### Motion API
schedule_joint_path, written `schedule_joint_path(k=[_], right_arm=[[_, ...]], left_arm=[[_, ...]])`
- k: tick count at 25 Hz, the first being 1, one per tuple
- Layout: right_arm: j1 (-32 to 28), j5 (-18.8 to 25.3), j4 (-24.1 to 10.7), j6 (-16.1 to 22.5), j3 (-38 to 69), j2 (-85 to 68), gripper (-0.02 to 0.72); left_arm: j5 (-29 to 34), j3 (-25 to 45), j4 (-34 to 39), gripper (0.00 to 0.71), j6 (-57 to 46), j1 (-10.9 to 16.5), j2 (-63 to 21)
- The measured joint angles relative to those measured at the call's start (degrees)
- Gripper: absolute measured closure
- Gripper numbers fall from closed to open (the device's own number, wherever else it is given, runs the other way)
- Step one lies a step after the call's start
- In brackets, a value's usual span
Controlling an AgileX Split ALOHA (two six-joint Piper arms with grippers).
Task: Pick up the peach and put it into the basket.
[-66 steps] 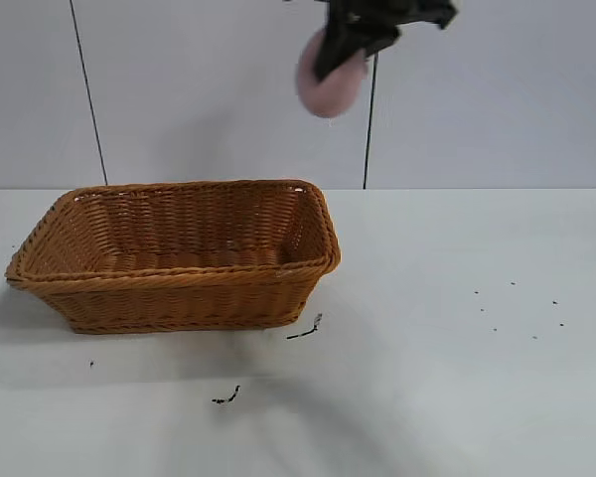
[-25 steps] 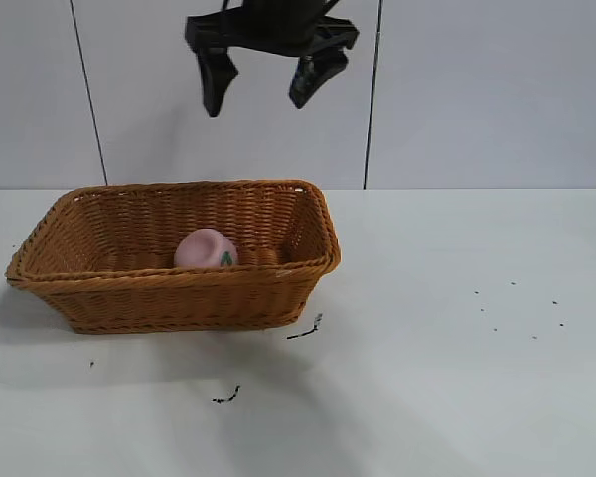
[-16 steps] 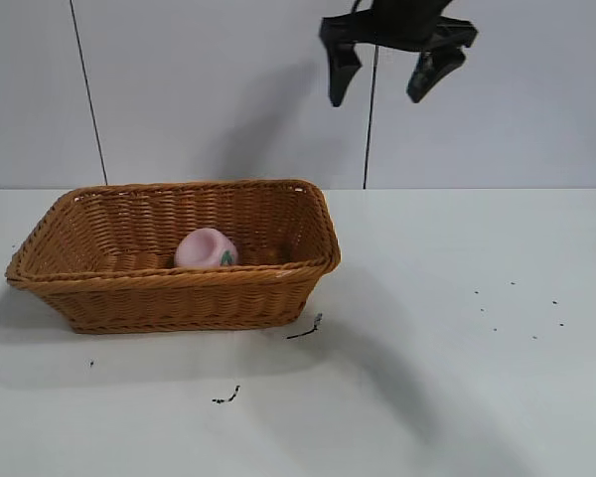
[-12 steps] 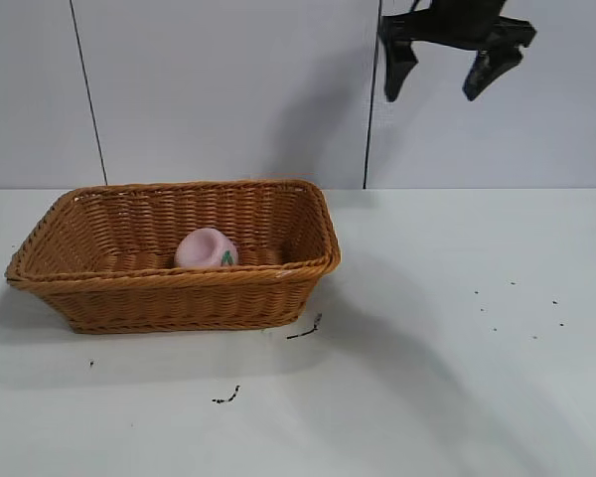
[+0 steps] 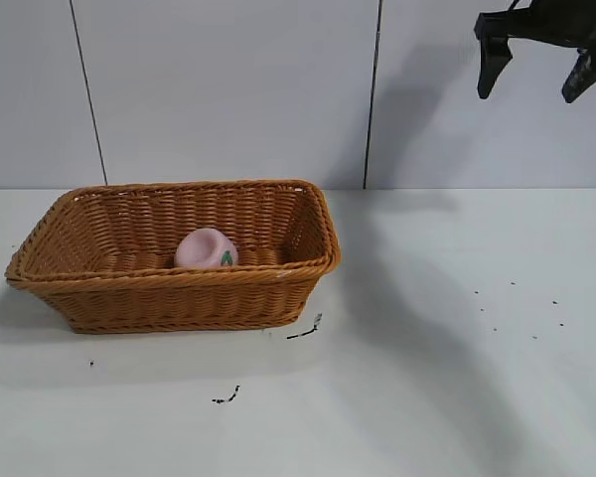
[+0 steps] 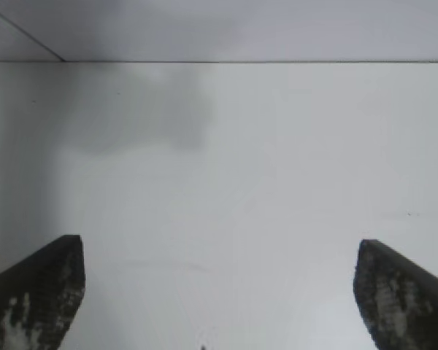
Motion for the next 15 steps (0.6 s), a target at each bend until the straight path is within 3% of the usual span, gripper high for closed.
schedule_joint_path(k=[15], right_arm=[[0.1,-0.1,0.0,-0.6,42.0,-40.4,0.008]], left_arm=[[0.0,0.0,0.0,0.017,0.0,0.0,0.0]])
